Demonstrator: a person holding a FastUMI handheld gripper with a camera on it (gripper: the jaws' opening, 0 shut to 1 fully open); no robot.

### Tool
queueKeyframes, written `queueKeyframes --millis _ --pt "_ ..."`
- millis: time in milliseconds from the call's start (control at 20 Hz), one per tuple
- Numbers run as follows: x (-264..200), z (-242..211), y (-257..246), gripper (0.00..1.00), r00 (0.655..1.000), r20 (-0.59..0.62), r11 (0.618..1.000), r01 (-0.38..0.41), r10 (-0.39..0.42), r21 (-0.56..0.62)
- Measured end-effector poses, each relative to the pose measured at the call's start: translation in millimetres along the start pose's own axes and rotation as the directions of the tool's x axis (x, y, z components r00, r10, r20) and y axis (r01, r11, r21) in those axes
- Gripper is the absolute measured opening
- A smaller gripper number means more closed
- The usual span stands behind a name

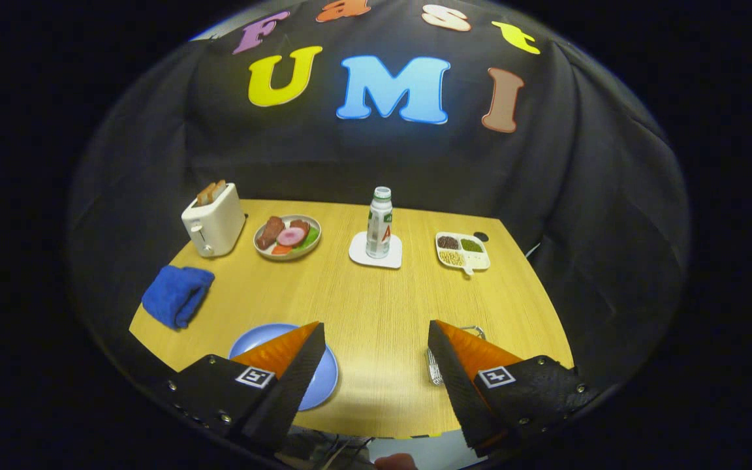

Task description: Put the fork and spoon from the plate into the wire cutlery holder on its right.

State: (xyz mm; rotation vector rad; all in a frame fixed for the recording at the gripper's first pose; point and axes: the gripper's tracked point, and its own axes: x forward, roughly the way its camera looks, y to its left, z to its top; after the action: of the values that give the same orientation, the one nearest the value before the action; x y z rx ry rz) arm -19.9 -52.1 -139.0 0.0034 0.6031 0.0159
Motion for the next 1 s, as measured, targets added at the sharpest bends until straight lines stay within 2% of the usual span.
queueKeyframes --millis 150,350,500,650,800,900,1000 --pt "-7 25 10 0.97 0.989 0.144 1.0 0.019 -0.021 0.022" --pt "-19 57 27 0.97 0.951 0.31 0.999 0.001 -0.015 0.046" --pt "-23 63 37 0.97 0.932 0.36 0.998 0.006 -0.029 0.065" --pt "-28 72 57 0.97 0.9 0.435 0.997 -0.045 0.014 0.062" --pt "-37 78 56 0.97 0.873 0.487 0.995 -0.006 -0.042 0.096" --pt "-38 74 63 0.97 0.879 0.474 0.998 0.024 -0.05 0.059" --pt "-39 69 75 0.97 0.895 0.446 1.0 0.022 -0.021 0.004"
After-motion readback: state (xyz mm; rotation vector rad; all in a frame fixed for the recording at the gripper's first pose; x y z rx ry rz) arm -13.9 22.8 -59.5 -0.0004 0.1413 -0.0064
